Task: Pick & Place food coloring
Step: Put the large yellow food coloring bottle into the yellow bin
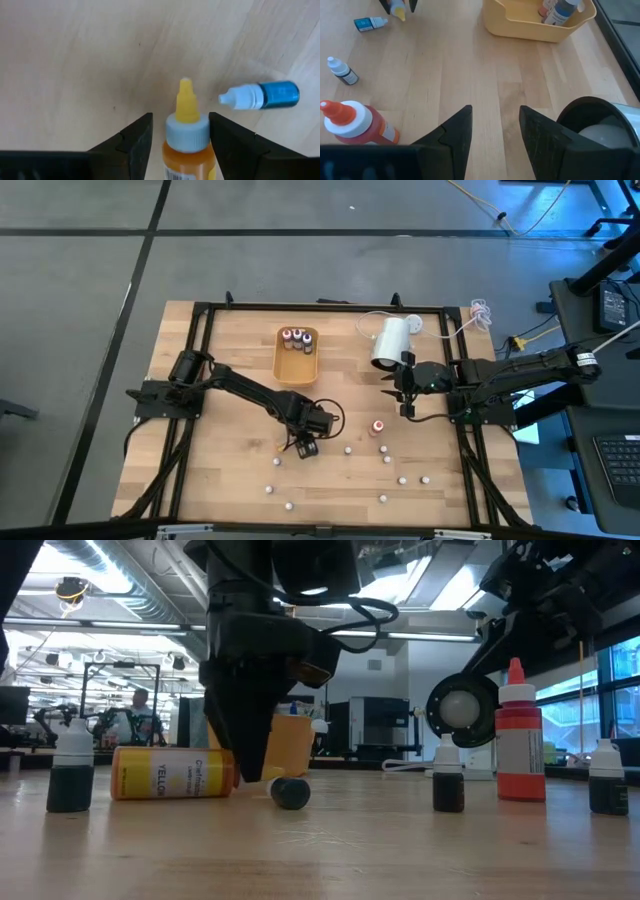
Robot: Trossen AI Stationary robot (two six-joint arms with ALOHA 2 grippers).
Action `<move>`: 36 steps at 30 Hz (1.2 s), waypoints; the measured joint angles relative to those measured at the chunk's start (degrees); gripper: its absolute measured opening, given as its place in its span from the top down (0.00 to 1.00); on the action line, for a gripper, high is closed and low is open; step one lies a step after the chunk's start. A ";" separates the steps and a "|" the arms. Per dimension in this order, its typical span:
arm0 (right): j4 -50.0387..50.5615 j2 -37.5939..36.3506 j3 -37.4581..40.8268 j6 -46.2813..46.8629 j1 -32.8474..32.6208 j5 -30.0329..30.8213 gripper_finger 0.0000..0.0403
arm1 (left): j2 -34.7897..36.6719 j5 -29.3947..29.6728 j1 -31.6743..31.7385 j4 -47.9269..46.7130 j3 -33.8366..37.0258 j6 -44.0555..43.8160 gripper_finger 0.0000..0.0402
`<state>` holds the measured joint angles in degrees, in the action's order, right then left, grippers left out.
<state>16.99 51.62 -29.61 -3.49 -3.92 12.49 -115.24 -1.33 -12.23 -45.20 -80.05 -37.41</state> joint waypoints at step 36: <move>0.20 0.00 -0.02 -1.57 -0.02 0.03 0.59 | 27.95 38.47 -5.78 17.62 17.20 2.86 0.73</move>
<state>17.19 51.62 -29.62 -5.06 -3.95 12.51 -87.29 37.14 -18.01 -27.58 -62.85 -34.55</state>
